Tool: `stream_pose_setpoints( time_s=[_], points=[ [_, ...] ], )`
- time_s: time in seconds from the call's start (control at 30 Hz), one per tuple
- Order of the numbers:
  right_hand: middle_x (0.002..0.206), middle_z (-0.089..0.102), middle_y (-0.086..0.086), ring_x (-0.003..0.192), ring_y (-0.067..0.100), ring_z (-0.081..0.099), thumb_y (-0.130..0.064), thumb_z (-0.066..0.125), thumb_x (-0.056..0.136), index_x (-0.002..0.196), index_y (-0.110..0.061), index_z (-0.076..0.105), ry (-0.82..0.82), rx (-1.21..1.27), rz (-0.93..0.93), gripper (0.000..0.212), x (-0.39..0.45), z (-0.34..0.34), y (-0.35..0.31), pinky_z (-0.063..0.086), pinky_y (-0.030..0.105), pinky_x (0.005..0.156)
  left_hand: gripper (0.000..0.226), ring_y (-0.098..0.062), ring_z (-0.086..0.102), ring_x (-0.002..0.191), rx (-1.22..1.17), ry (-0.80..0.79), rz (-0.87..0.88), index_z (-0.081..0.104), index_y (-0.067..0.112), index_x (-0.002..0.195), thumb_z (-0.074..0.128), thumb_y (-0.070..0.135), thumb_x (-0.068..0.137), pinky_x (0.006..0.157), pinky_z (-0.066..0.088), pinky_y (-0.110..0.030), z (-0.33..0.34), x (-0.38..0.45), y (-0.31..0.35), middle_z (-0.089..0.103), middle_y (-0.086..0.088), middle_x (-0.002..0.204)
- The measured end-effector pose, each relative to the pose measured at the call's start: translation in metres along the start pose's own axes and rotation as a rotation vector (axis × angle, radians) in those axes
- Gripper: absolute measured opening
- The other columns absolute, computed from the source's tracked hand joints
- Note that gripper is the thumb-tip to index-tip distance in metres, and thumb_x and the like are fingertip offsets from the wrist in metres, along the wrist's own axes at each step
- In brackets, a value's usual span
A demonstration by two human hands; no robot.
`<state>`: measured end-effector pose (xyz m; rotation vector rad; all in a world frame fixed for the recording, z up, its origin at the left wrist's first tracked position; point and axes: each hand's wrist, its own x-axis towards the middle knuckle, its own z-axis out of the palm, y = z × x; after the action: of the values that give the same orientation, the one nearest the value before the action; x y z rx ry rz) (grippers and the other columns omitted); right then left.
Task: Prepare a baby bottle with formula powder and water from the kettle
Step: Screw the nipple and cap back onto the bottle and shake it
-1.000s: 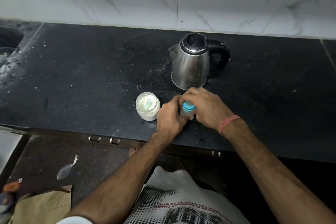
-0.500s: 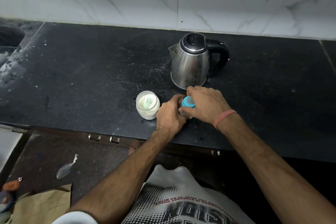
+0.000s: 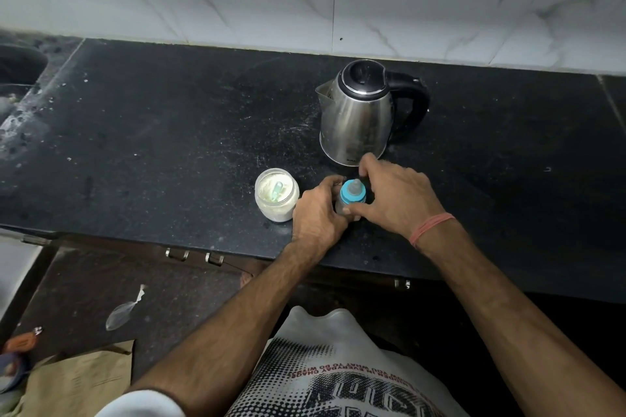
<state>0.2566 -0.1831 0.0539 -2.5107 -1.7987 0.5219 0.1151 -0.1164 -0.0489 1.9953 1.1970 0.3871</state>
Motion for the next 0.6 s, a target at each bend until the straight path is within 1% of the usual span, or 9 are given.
stream_pose_setpoints(
  time_s=[0.07,0.1,0.17,0.23,0.27,0.33,0.4,0.47,0.6],
  points=[
    [0.146,0.062,-0.003,0.131,0.025,0.065,-0.058,0.088,0.085,0.153,-0.034,0.041,-0.008,0.08,-0.032,0.086,0.0,-0.001,-0.001,0.053,0.048,0.104,0.08,-0.014,0.079,0.121,0.006,0.004,0.002,0.066,0.025,0.15,0.102,0.035,0.08,0.104,0.066,-0.043,0.0,0.0,0.0,0.084,0.006,0.13],
    [0.151,0.06,-0.005,0.135,0.024,0.063,-0.05,0.089,0.087,0.157,-0.037,0.041,-0.022,0.095,-0.055,0.086,-0.001,-0.002,-0.001,0.052,0.049,0.108,0.08,-0.014,0.08,0.12,0.009,0.007,-0.002,0.066,0.025,0.15,0.103,0.036,0.08,0.104,0.066,-0.043,0.0,0.0,0.0,0.084,0.005,0.129],
    [0.148,0.06,-0.009,0.135,0.022,0.06,-0.038,0.086,0.092,0.152,-0.039,0.053,-0.051,0.113,-0.112,0.069,0.0,0.0,-0.001,0.051,0.048,0.108,0.078,-0.016,0.08,0.117,0.014,0.013,-0.011,0.067,0.023,0.148,0.103,0.035,0.08,0.101,0.066,-0.042,0.0,0.0,0.0,0.085,0.004,0.126],
    [0.139,0.062,-0.01,0.129,0.022,0.062,-0.034,0.082,0.096,0.142,-0.037,0.061,-0.047,0.089,-0.132,0.051,0.0,0.001,-0.003,0.05,0.043,0.101,0.072,-0.019,0.081,0.115,0.01,0.01,-0.01,0.068,0.021,0.145,0.101,0.032,0.082,0.1,0.066,-0.043,-0.001,0.0,0.001,0.085,0.003,0.124],
    [0.136,0.062,-0.01,0.125,0.022,0.063,-0.035,0.081,0.097,0.139,-0.035,0.062,-0.032,0.07,-0.121,0.047,0.001,0.002,-0.004,0.049,0.041,0.098,0.071,-0.019,0.081,0.116,0.003,0.008,-0.007,0.068,0.021,0.144,0.1,0.03,0.082,0.1,0.066,-0.044,-0.002,0.0,0.001,0.085,0.003,0.124],
    [0.133,0.061,-0.007,0.12,0.024,0.065,-0.043,0.08,0.097,0.136,-0.031,0.061,0.001,0.031,-0.087,0.046,0.003,0.004,-0.008,0.049,0.04,0.094,0.068,-0.019,0.08,0.116,-0.005,0.007,-0.005,0.068,0.022,0.146,0.097,0.029,0.085,0.101,0.066,-0.045,-0.002,-0.001,0.001,0.085,0.004,0.125],
    [0.132,0.062,-0.003,0.118,0.026,0.066,-0.052,0.079,0.096,0.135,-0.027,0.06,0.025,-0.014,-0.059,0.05,0.005,0.005,-0.011,0.051,0.042,0.094,0.063,-0.018,0.081,0.116,-0.003,0.016,0.002,0.068,0.023,0.147,0.091,0.027,0.088,0.1,0.066,-0.046,-0.002,-0.002,0.002,0.085,0.005,0.124],
    [0.133,0.063,0.0,0.119,0.027,0.066,-0.056,0.077,0.096,0.136,-0.024,0.059,0.039,-0.033,-0.049,0.054,0.007,0.007,-0.012,0.052,0.042,0.095,0.061,-0.017,0.081,0.116,-0.005,0.023,0.002,0.069,0.024,0.146,0.088,0.026,0.088,0.1,0.066,-0.045,-0.002,-0.002,0.003,0.085,0.006,0.124],
    [0.134,0.064,0.004,0.118,0.028,0.067,-0.061,0.071,0.098,0.138,-0.018,0.058,0.056,-0.05,-0.03,0.06,0.005,0.009,-0.013,0.054,0.043,0.096,0.062,-0.016,0.08,0.115,-0.008,0.025,0.006,0.069,0.026,0.146,0.089,0.028,0.087,0.099,0.067,-0.044,-0.002,-0.002,0.002,0.085,0.008,0.123]
  ],
)
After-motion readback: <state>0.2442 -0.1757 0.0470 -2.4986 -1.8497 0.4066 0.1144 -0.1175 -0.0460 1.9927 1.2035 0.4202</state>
